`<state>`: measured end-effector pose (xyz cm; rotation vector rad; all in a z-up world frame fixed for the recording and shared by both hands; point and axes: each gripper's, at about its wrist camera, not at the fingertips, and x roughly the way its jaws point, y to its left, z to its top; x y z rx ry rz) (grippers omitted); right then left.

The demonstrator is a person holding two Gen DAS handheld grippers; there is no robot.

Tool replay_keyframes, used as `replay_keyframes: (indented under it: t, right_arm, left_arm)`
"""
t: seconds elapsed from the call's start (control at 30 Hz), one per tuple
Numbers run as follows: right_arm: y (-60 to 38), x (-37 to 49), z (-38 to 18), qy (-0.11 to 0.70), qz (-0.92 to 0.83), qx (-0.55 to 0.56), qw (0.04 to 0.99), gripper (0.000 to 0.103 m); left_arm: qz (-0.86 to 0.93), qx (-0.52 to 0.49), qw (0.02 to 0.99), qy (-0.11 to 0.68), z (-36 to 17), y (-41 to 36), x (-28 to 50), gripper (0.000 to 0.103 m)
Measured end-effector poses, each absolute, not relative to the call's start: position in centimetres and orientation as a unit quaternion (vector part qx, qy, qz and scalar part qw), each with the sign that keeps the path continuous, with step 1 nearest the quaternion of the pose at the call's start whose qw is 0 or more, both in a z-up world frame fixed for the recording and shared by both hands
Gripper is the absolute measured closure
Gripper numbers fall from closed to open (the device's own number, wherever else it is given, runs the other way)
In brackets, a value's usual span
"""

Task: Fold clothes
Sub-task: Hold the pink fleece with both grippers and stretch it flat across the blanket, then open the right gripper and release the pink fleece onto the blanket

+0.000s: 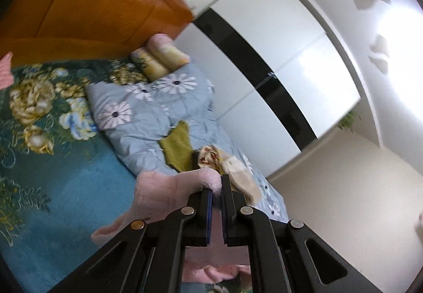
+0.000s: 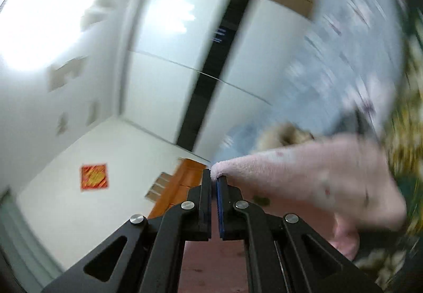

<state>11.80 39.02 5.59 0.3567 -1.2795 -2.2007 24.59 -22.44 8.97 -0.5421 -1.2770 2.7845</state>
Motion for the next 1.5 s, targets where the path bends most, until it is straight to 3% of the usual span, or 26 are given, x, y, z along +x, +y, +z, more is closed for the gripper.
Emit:
replay_keyframes:
  t: [0.27, 0.37, 0.53, 0.73, 0.9, 1.23, 1.5]
  right_arm:
    - [37.9, 24.8, 18.6, -0.296, -0.893, 0.017, 0.338, 0.100]
    - [36.0, 25.0, 19.1, -0.270, -0.895, 0.023, 0.355, 0.100]
    - [34.1, 19.0, 13.4, -0.300, -0.889, 0.148, 0.314, 0.100]
    - [33.4, 11.6, -0.1, -0.374, -0.841, 0.323, 0.220, 0.100]
    - [33.9, 6.7, -6.6, -0.394, -0.817, 0.386, 0.167, 0.100]
    - [32.3, -3.6, -7.4, -0.402, -0.798, 0.426, 0.138, 0.100]
    - [30.1, -7.6, -8.4, -0.352, -0.809, 0.454, 0.126, 0.097]
  left_arm:
    - [0.933, -0.094, 0.026, -0.346, 16.0, -21.3, 33.9, 0.097]
    - [0.946, -0.102, -0.017, -0.306, 17.3, -21.9, 34.6, 0.097]
    - [0.925, -0.183, -0.066, -0.326, 12.3, -23.5, 30.2, 0.095]
    - [0.863, -0.297, -0.112, -0.393, 0.6, -25.6, 23.0, 0.095]
    - [0.821, -0.372, -0.130, -0.414, -6.2, -25.7, 17.2, 0.095]
    - [0.788, -0.437, -0.176, -0.396, -10.6, -27.0, 7.0, 0.095]
    - [0.782, -0.465, -0.171, -0.379, -11.8, -27.5, 3.1, 0.093]
